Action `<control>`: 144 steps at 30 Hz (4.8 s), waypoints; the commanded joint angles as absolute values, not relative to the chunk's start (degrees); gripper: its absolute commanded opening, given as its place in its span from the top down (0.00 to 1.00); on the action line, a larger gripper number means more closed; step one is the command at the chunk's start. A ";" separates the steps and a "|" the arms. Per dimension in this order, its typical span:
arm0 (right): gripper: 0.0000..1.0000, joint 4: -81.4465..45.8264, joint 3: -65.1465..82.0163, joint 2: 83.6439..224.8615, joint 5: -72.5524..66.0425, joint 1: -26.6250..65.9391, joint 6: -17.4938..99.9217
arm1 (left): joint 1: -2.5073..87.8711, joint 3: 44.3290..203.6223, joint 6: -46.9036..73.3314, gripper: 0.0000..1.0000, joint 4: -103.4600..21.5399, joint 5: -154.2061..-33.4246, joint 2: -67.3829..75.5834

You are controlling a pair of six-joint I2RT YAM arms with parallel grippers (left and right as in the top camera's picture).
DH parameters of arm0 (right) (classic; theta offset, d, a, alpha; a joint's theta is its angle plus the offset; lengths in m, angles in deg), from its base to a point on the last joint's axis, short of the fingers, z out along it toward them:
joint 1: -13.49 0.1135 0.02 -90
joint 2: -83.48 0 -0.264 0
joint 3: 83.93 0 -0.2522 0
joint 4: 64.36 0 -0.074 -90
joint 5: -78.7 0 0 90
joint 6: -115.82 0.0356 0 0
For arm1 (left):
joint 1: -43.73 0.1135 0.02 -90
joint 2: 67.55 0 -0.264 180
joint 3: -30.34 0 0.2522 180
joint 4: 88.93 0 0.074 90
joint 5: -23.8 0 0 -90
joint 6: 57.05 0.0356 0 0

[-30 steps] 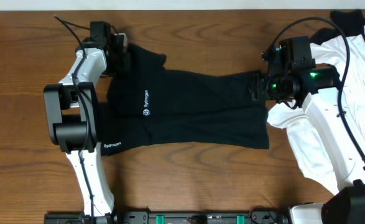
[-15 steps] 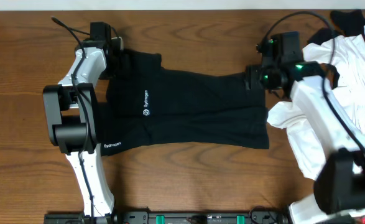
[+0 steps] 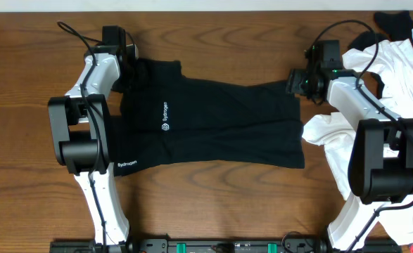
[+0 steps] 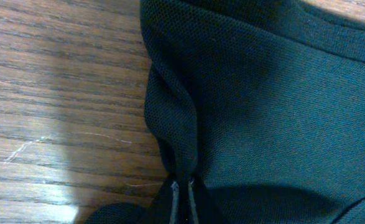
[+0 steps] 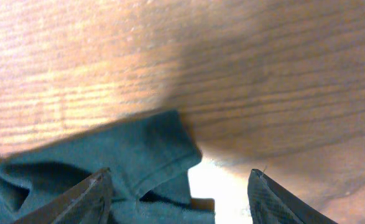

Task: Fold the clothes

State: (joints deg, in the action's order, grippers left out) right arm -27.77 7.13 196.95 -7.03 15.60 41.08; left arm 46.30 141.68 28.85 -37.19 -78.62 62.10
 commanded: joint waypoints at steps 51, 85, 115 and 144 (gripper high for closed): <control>0.99 -25.38 7.20 193.19 -0.58 13.42 42.55 | 48.77 141.85 28.52 0.94 -31.27 -77.31 52.24; 0.99 -3.40 7.20 189.87 1.74 7.38 39.53 | 53.60 141.85 27.87 0.94 -4.84 -86.82 49.11; 0.99 7.95 7.20 189.87 7.84 5.26 28.45 | 55.94 141.83 27.91 0.94 8.49 -80.07 47.74; 0.75 13.04 7.22 189.87 6.50 5.26 24.84 | 55.94 134.14 27.91 0.83 9.45 -76.88 47.76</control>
